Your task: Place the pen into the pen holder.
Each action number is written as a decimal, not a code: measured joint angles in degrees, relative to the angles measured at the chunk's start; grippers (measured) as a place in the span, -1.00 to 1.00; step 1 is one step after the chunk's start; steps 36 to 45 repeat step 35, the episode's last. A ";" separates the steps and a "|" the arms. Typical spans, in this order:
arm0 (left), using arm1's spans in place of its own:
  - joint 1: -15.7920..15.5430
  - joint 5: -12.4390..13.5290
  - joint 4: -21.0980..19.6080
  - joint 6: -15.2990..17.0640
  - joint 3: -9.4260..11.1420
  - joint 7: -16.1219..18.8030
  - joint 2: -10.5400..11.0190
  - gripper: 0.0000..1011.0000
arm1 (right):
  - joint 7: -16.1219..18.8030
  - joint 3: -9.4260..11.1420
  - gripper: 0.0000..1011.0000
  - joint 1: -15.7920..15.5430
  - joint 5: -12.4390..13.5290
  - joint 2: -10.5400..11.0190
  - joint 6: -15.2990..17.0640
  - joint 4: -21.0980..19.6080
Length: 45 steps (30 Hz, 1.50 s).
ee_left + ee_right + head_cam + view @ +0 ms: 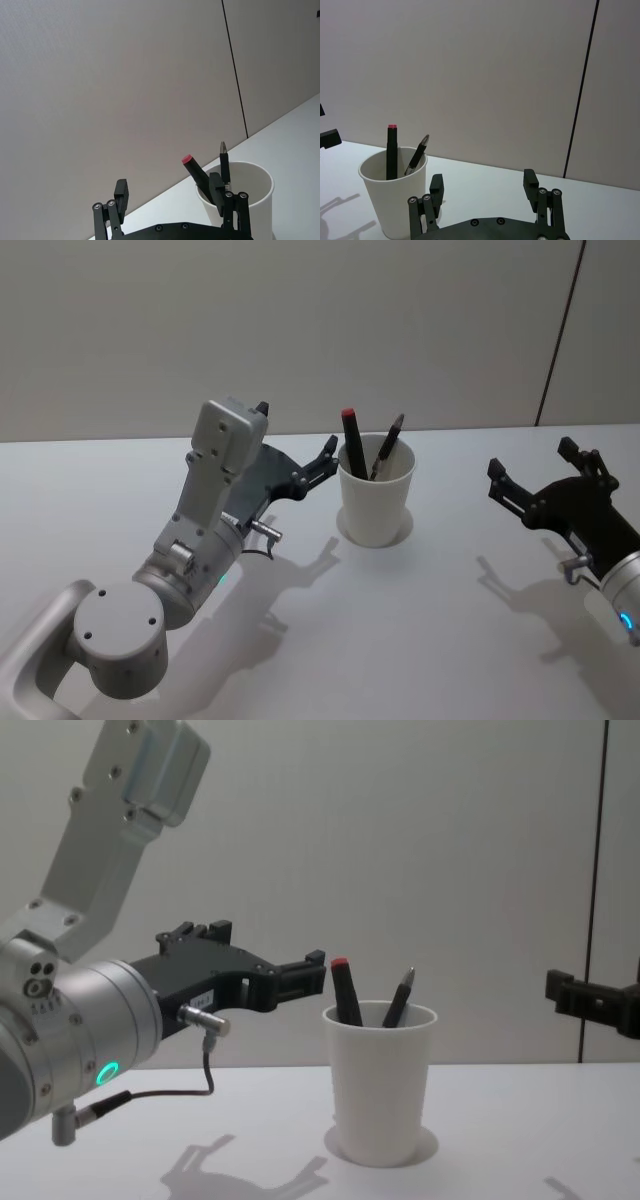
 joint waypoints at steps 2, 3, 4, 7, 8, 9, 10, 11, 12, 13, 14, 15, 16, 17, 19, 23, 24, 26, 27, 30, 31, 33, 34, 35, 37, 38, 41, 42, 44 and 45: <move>0.00 0.00 0.00 0.00 0.00 0.00 0.00 0.98 | 0.00 0.00 0.98 -0.01 0.00 0.01 0.00 -0.02; 0.00 0.00 0.00 0.00 0.00 0.00 0.00 0.98 | 0.00 0.00 0.98 -0.01 0.00 0.01 0.00 -0.02; 0.00 0.00 0.00 0.00 0.00 0.00 0.00 0.98 | 0.00 0.00 0.98 -0.01 0.00 0.01 0.00 -0.03; 0.00 0.00 0.00 0.00 0.00 0.00 0.00 0.98 | 0.00 -0.01 0.98 -0.02 0.00 0.02 0.00 -0.03; 0.00 0.00 0.00 0.00 0.00 0.00 0.00 0.98 | 0.00 -0.02 0.98 -0.02 0.00 0.02 0.00 -0.03; 0.00 0.00 0.00 0.00 0.00 0.00 0.00 0.98 | 0.01 -0.03 0.98 -0.02 0.00 0.02 0.00 -0.03; 0.00 0.00 0.00 0.00 0.00 0.00 0.00 0.98 | 0.01 -0.03 0.98 -0.02 0.00 0.02 0.00 -0.03; 0.00 0.00 0.00 0.00 0.00 0.00 0.00 0.98 | 0.01 -0.04 0.98 -0.02 0.00 0.02 0.00 -0.03; 0.00 0.00 0.00 0.00 0.00 0.00 0.00 0.98 | 0.01 -0.04 0.98 -0.02 0.00 0.02 0.00 -0.03; 0.00 0.00 0.00 0.00 0.00 0.00 0.00 0.98 | 0.02 -0.04 0.98 -0.02 0.00 0.02 0.00 -0.03; 0.00 0.00 0.00 0.00 0.00 0.00 0.00 0.98 | 0.02 -0.04 0.98 -0.02 0.00 0.02 -0.01 -0.03; 0.00 0.00 0.00 0.00 0.00 0.00 0.00 0.98 | 0.02 -0.04 0.98 -0.02 0.00 0.02 -0.01 -0.03; 0.00 0.00 0.00 0.00 0.00 0.00 0.00 0.98 | 0.02 -0.04 0.98 -0.02 0.00 0.02 -0.02 -0.03; 0.00 0.00 0.00 0.00 0.00 0.00 0.00 0.98 | 0.03 -0.04 0.98 -0.02 -0.01 0.02 -0.02 -0.03; 0.00 0.00 0.00 0.00 0.00 0.00 0.00 0.98 | 0.03 -0.04 0.98 -0.02 -0.01 0.02 -0.02 -0.03; 0.00 0.00 0.00 0.00 0.00 0.00 0.00 0.98 | 0.04 -0.04 0.98 -0.02 -0.03 0.02 -0.03 -0.03; 0.00 0.00 0.00 0.00 0.00 0.00 0.00 0.98 | 0.04 -0.04 0.98 -0.02 -0.03 0.02 -0.03 -0.03; 0.00 0.00 0.00 0.00 0.00 0.00 0.00 0.98 | 0.04 -0.04 0.98 -0.02 -0.03 0.02 -0.03 -0.03; 0.00 0.00 0.00 0.00 0.00 0.00 0.00 0.98 | 0.04 -0.04 0.98 -0.02 -0.03 0.02 -0.03 -0.02; 0.00 0.00 0.00 0.00 0.00 0.00 0.00 0.98 | 0.04 -0.04 0.98 -0.02 -0.03 0.02 -0.03 -0.02; 0.00 0.00 0.00 0.00 0.00 0.00 0.00 0.98 | 0.04 -0.04 0.98 -0.02 -0.03 0.02 -0.03 -0.02; 0.00 0.00 0.00 0.00 0.00 0.00 0.00 0.98 | 0.04 -0.04 0.98 -0.02 -0.03 0.02 -0.03 -0.02; 0.00 0.00 0.00 0.00 0.00 0.00 0.00 0.98 | 0.04 -0.04 0.98 -0.02 -0.04 0.02 -0.03 -0.02; 0.00 0.00 0.00 0.00 0.00 0.00 0.00 0.98 | 0.04 -0.04 0.98 -0.02 -0.04 0.02 -0.03 -0.02; 0.00 0.00 0.00 0.00 0.00 0.00 0.00 0.98 | 0.04 -0.04 0.98 -0.02 -0.04 0.02 -0.03 -0.02; 0.00 0.00 0.00 0.00 0.00 0.00 0.00 0.98 | 0.04 -0.04 0.98 -0.02 -0.04 0.02 -0.03 -0.02; 0.00 0.00 0.00 0.00 0.00 0.00 0.00 0.98 | 0.04 -0.04 0.98 -0.02 -0.04 0.02 -0.03 -0.02; 0.00 0.00 0.00 0.00 0.00 0.00 0.00 0.98 | 0.04 -0.04 0.98 -0.02 -0.04 0.02 -0.03 -0.02; 0.00 0.00 0.00 0.00 0.00 0.00 0.00 0.98 | 0.04 -0.04 0.98 -0.02 -0.04 0.02 -0.03 -0.02; 0.00 0.00 0.00 0.00 0.00 0.00 0.00 0.98 | 0.04 -0.04 0.98 -0.02 -0.04 0.02 -0.03 -0.02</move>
